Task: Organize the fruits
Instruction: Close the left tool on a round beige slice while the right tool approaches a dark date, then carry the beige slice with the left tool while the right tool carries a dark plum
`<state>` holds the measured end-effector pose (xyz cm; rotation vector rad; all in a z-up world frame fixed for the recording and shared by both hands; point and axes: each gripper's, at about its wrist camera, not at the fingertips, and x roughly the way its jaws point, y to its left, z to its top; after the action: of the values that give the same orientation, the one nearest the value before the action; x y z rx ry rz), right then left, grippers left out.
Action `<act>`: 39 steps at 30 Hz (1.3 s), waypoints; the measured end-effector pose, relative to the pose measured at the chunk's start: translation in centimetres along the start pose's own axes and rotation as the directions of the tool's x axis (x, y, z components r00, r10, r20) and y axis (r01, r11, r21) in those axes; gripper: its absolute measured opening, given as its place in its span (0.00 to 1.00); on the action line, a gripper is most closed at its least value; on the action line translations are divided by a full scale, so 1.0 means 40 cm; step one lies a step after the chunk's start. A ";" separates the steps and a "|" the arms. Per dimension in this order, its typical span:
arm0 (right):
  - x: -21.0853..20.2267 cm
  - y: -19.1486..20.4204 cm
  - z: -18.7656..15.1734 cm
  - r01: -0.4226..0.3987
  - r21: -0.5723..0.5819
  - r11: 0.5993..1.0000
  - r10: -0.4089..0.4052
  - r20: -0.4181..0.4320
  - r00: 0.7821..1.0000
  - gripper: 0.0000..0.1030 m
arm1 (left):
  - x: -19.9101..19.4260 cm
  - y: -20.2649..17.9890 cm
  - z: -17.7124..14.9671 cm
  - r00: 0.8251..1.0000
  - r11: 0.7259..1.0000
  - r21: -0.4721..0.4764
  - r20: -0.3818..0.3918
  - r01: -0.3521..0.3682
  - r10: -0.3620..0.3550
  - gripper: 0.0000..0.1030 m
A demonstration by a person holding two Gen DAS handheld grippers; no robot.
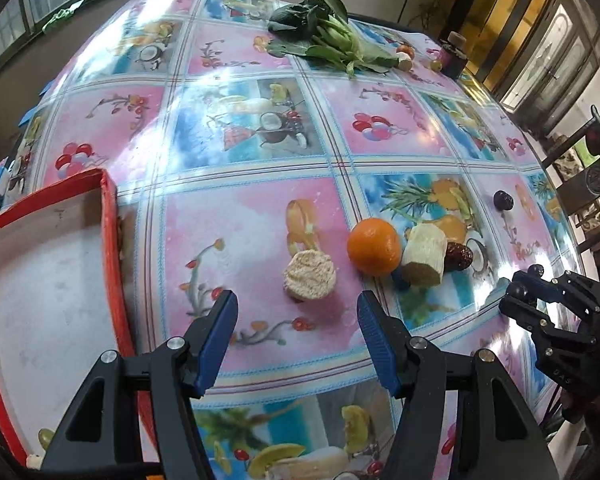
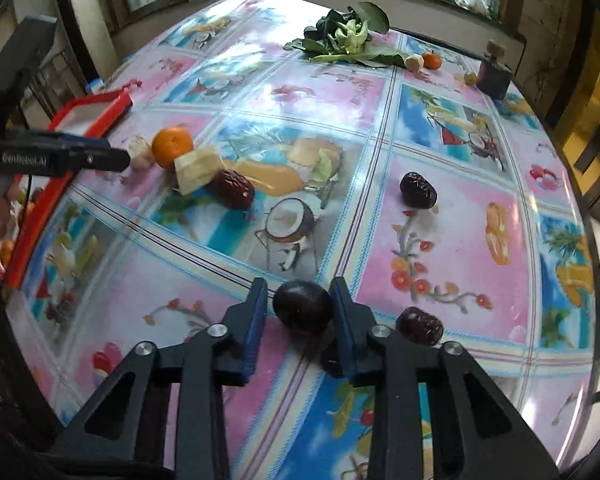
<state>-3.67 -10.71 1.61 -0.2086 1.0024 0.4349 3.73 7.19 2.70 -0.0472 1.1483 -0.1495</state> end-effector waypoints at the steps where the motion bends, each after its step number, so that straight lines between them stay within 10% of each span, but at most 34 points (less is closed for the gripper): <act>1: 0.001 -0.004 0.000 -0.005 0.001 1.000 0.005 0.000 1.000 0.28 | 0.005 -0.003 0.003 1.000 1.000 0.004 -0.004 -0.005 0.005 0.60; 10: 0.008 0.005 0.002 0.006 -0.049 0.999 -0.006 0.001 1.000 0.28 | 0.047 -0.016 0.031 1.000 0.999 0.037 0.007 0.011 -0.011 0.59; 14: 0.008 0.005 0.003 0.004 -0.048 0.999 -0.004 0.006 1.000 0.28 | 0.061 -0.003 0.036 1.000 1.000 0.017 -0.007 0.008 -0.008 0.29; 31: -0.018 -0.021 0.000 -0.054 0.064 0.997 0.052 0.036 0.998 0.27 | 0.048 -0.058 -0.003 0.991 0.989 0.076 0.048 -0.127 0.123 0.29; 39: -0.103 0.028 0.003 -0.128 0.185 0.974 0.106 0.125 0.986 0.27 | -0.112 -0.058 -0.065 0.992 0.999 -0.022 0.117 -0.048 0.050 0.29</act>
<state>-6.01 -10.73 5.21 0.0494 0.9401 0.4491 -0.67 5.62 5.94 -0.0436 1.0329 -0.0907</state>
